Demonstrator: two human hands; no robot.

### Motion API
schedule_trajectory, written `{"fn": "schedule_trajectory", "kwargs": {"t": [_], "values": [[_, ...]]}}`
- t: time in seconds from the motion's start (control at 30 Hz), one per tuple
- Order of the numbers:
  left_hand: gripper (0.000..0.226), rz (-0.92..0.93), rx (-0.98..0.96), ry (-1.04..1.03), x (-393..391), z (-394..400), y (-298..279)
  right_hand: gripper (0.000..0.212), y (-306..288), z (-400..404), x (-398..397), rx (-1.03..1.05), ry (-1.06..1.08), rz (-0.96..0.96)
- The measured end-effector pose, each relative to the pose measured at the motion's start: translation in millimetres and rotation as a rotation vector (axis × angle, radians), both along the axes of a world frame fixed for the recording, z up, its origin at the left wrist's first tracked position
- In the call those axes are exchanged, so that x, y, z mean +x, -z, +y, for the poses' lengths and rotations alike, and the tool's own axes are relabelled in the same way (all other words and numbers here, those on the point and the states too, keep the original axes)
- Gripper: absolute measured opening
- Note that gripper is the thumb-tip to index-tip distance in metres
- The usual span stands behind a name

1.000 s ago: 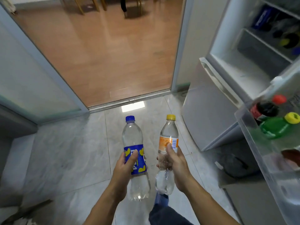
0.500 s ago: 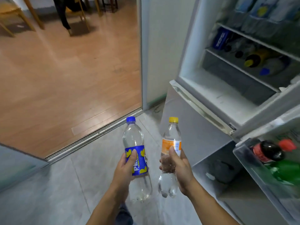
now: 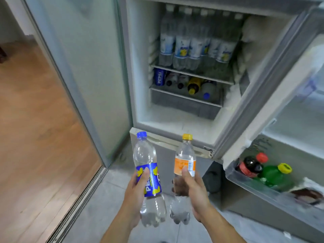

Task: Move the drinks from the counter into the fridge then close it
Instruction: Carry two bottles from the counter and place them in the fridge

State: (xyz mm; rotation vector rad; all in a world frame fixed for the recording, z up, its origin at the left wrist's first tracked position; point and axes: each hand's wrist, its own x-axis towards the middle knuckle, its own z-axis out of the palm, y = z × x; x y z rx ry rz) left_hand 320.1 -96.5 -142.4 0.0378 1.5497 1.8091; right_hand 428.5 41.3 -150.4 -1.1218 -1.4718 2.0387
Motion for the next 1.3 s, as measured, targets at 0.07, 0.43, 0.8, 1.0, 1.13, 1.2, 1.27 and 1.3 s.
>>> {"fn": "schedule_trajectory", "kwargs": {"t": [0.07,0.43,0.8,1.0,1.13,1.2,1.27,1.3], "values": [[0.059,0.007,0.005,0.042,-14.5,21.6,-2.2,0.058,-1.9,16.4,-9.9,0.013,0.047,0.023],[0.047,0.045,0.083,0.183,-96.6,126.6,-34.8,0.053,-21.1,107.3,-77.9,0.039,0.202,0.127],[0.034,0.111,0.143,0.354,-180.9,228.3,-79.0,0.044,-58.6,181.8,-132.9,0.177,0.301,0.117],[0.035,0.348,0.343,0.428,-224.9,301.6,-140.4,0.059,-127.8,242.3,-187.9,0.478,0.479,0.206],[0.051,0.534,0.424,0.397,-246.4,356.5,-173.1,0.063,-170.7,286.2,-218.9,0.662,0.571,0.239],[0.059,0.643,0.398,0.378,-249.4,377.9,-180.1,0.067,-180.5,303.5,-227.7,0.678,0.556,0.231],[0.064,0.742,0.4,0.395,-250.0,394.5,-181.2,0.064,-181.1,318.8,-233.0,0.679,0.537,0.241],[0.065,0.776,0.409,0.4,-250.6,402.9,-180.9,0.062,-180.8,326.2,-234.6,0.683,0.541,0.24]]}}
